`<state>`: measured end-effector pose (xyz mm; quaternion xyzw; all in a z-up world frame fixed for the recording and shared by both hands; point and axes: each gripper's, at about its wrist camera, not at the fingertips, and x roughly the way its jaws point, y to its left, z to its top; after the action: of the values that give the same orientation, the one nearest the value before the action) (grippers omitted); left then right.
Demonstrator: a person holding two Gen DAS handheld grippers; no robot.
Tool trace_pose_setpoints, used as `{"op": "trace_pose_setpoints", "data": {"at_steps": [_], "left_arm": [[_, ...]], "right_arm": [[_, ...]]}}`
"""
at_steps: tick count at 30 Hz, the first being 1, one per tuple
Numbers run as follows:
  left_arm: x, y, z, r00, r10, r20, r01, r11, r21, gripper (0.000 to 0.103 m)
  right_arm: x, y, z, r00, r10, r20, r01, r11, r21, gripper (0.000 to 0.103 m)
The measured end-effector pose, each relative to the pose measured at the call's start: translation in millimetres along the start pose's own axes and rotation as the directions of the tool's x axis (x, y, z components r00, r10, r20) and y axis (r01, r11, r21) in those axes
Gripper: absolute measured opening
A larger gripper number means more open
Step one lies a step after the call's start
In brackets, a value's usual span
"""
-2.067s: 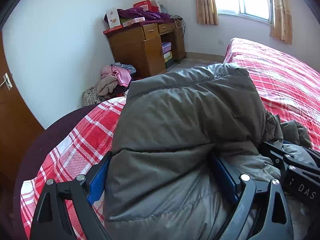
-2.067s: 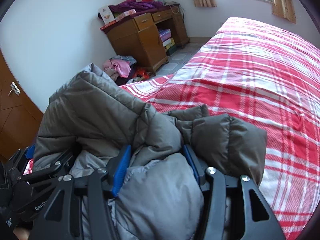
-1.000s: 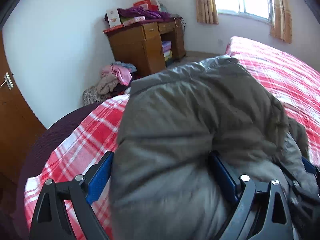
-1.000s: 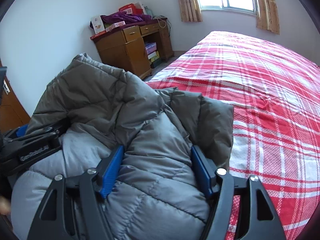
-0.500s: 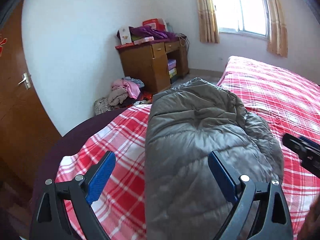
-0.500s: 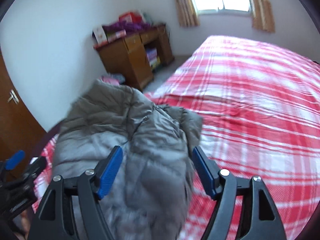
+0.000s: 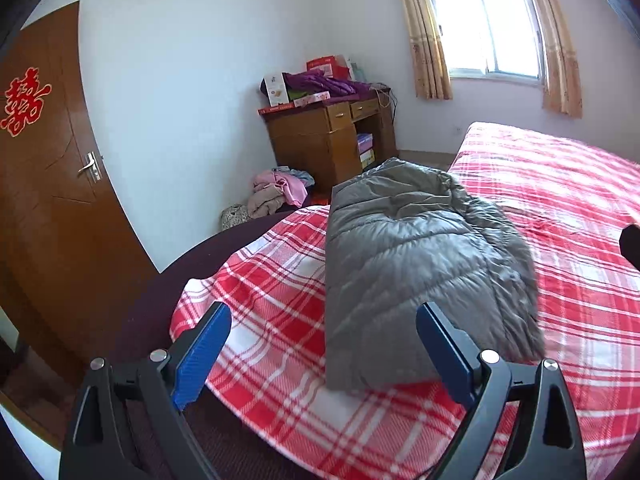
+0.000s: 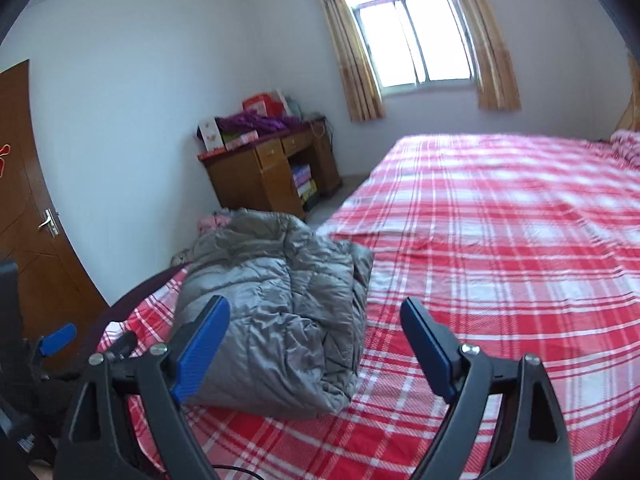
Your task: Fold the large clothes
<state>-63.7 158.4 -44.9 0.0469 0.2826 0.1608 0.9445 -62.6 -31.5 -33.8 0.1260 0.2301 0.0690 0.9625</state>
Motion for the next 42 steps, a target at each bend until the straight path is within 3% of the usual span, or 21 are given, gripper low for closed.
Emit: {"op": "trace_pose_setpoints", "data": {"at_steps": [2, 8, 14, 20, 27, 38, 42], "left_arm": [[-16, 6, -6, 1.000, -0.028, 0.005, 0.028, 0.999, -0.027, 0.094], [-50, 17, -22, 0.997, -0.079, -0.025, 0.077, 0.995, -0.066, 0.094], [-93, 30, -32, 0.990, -0.136, 0.024, 0.137, 0.989, -0.063, 0.094], [-141, 50, -31, 0.984, -0.117, 0.136, 0.125, 0.991, -0.056, 0.094], [-185, 62, -27, 0.959, -0.074, 0.274, 0.089, 0.995, -0.041, 0.094], [-209, 72, -26, 0.940, -0.113, 0.322, 0.145, 0.986, -0.078, 0.094], [-211, 67, -27, 0.941, -0.111, 0.321, 0.140, 0.988, -0.068, 0.094]], "right_arm": [[-17, 2, 0, 1.000, -0.014, 0.028, 0.015, 1.000, -0.011, 0.098], [-51, 9, -9, 0.997, -0.061, 0.052, 0.064, 0.997, -0.040, 0.099], [-89, 16, -14, 0.995, -0.072, 0.068, 0.074, 0.996, -0.041, 0.099], [-132, 30, -9, 0.984, -0.085, 0.154, 0.094, 0.994, -0.050, 0.102], [-167, 54, -8, 0.970, -0.028, 0.241, 0.052, 0.994, -0.097, 0.103], [-188, 62, -12, 0.951, -0.016, 0.310, 0.059, 0.990, -0.129, 0.103], [-193, 65, -14, 0.944, -0.021, 0.329, 0.071, 0.987, -0.142, 0.103]]}}
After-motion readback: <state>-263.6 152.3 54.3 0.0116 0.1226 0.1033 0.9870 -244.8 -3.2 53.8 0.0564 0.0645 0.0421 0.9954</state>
